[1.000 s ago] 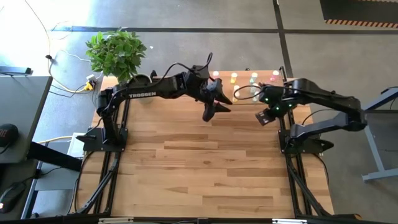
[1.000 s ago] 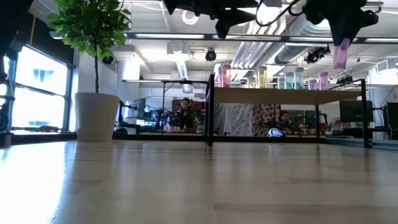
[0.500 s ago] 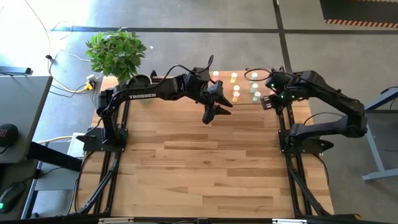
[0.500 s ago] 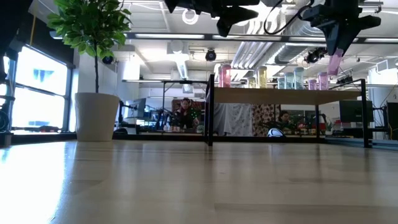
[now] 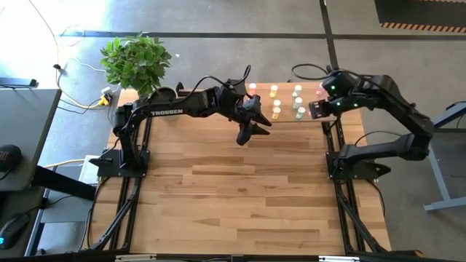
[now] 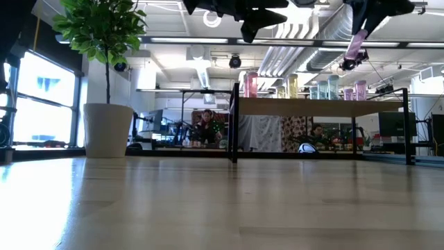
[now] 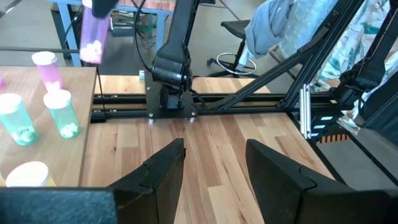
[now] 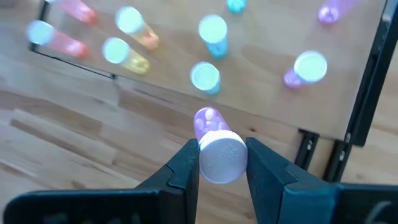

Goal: Pick and place medicine bottles onto shelf by color
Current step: Put the purple pill bottle on the shelf aligned with the other purple pill bottles

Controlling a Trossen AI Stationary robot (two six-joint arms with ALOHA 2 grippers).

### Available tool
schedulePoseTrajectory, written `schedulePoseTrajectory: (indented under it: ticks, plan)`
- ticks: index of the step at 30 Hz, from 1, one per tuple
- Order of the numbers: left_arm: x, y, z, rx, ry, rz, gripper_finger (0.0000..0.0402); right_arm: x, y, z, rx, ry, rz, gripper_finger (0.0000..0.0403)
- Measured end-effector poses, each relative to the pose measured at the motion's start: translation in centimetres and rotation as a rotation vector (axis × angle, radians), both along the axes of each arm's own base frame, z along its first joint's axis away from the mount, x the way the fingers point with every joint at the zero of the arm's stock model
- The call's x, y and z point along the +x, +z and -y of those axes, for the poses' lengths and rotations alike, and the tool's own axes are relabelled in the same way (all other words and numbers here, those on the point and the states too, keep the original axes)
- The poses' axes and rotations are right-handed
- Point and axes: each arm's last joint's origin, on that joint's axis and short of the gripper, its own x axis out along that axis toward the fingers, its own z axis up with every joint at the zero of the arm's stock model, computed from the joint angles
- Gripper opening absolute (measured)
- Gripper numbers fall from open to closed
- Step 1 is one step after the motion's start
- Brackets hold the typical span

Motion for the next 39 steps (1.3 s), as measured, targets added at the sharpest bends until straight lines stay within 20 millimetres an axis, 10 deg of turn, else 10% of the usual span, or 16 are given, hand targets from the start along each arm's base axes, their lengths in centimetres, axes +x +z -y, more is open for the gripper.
schedulePoseTrajectory:
  ticks: [29, 39]
  plan:
    - [0.5, 0.0, 1.6, 0.016, -0.045, 0.004, 0.0163, 1.5, 1.4, -2.4, 0.173, 0.313, 0.135, 0.0108]
    - [0.8, 0.0, 2.7, 0.056, -0.089, 0.014, 0.0169, 2.0, 0.5, -3.2, 0.103, 0.162, 0.066, 0.0109]
